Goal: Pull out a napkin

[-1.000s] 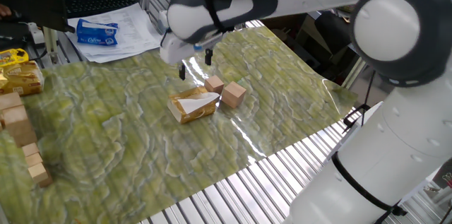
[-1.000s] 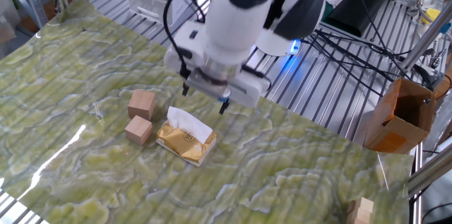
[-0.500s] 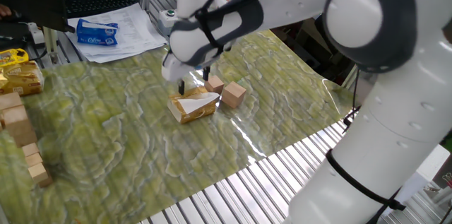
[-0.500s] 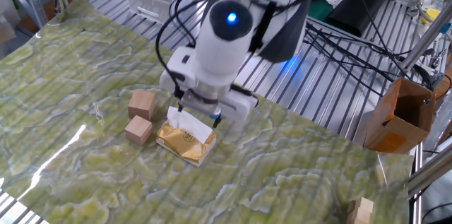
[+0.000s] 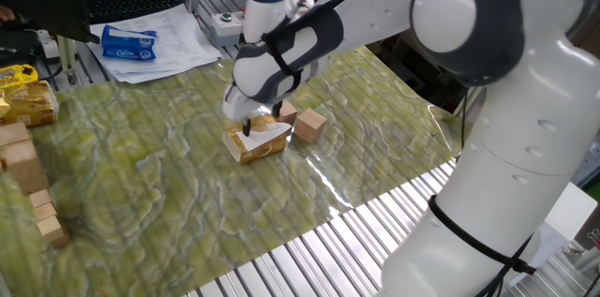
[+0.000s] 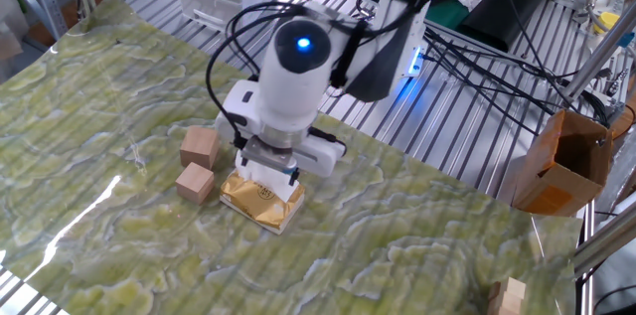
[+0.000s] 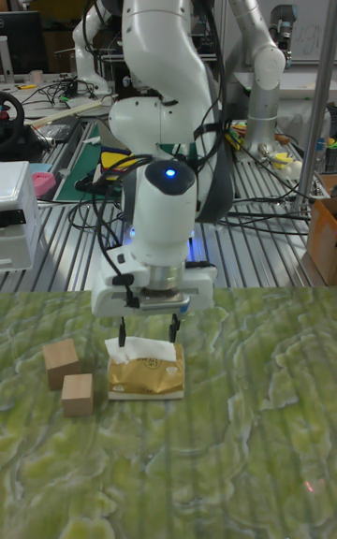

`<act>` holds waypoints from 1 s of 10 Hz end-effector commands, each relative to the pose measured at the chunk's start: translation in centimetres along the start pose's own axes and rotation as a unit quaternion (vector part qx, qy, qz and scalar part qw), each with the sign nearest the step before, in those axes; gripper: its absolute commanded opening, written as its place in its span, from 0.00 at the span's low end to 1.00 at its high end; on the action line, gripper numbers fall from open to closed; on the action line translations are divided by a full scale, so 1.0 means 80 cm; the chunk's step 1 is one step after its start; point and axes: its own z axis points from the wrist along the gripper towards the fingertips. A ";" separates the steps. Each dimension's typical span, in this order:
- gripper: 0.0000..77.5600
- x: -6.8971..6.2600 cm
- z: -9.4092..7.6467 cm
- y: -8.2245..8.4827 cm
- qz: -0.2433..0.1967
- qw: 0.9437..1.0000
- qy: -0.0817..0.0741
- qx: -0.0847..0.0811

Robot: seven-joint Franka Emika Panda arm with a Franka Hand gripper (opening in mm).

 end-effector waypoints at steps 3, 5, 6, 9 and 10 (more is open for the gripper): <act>1.00 0.000 0.007 -0.002 -0.004 1.000 0.000 -0.005; 1.00 -0.001 0.012 0.000 -0.004 1.000 0.000 -0.004; 1.00 -0.001 0.013 0.001 -0.004 1.000 0.000 -0.004; 1.00 0.000 0.016 0.005 -0.004 1.000 0.001 -0.002; 1.00 0.001 0.016 0.005 -0.004 1.000 0.001 -0.002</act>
